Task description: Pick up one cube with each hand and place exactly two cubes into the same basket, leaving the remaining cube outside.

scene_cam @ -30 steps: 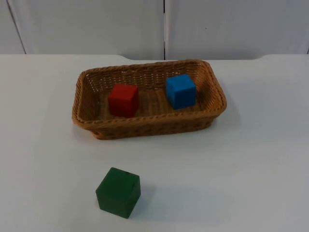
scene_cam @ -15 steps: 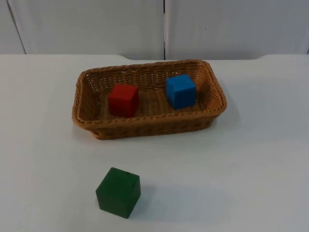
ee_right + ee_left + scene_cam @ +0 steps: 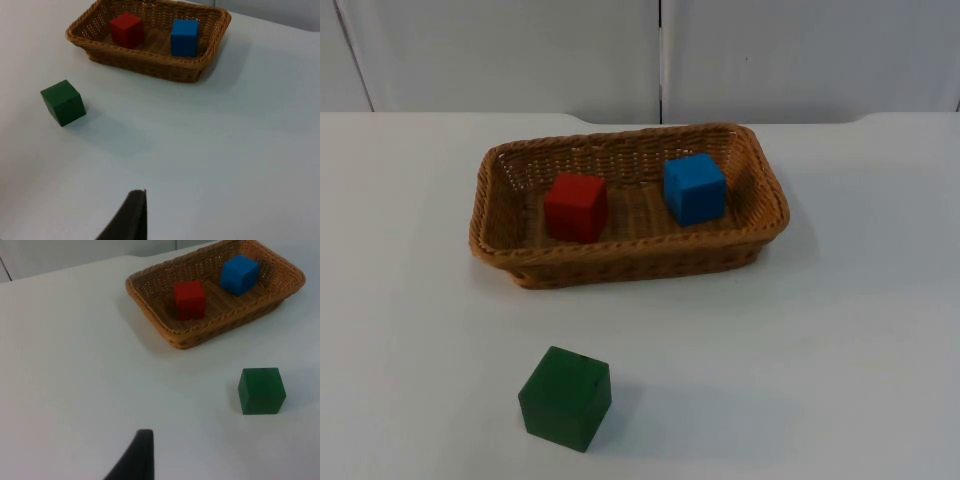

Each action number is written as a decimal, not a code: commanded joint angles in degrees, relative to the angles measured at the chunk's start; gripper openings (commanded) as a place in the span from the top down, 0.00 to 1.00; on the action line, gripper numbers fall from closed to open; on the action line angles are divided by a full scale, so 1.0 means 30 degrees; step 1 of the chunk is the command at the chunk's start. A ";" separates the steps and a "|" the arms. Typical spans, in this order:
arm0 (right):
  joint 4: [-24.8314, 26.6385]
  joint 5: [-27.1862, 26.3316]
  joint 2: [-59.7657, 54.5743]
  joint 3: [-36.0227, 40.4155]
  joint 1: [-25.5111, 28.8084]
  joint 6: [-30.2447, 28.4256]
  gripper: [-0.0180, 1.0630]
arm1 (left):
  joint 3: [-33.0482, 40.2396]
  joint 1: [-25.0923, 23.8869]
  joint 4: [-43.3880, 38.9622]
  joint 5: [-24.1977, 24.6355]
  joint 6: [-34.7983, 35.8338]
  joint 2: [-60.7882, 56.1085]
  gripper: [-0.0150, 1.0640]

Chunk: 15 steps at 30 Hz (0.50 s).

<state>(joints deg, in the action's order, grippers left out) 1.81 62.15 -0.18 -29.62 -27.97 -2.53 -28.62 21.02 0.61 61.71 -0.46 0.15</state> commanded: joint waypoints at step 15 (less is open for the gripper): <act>-0.0041 -0.0149 0.0059 0.0029 0.1547 0.0048 0.01 | 0.0097 0.0084 -0.0074 -0.0048 0.0155 -0.0050 0.01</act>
<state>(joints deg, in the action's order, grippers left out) 1.81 62.15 -0.18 -29.62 -24.44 -2.53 -28.62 21.02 0.61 61.71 -0.46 0.15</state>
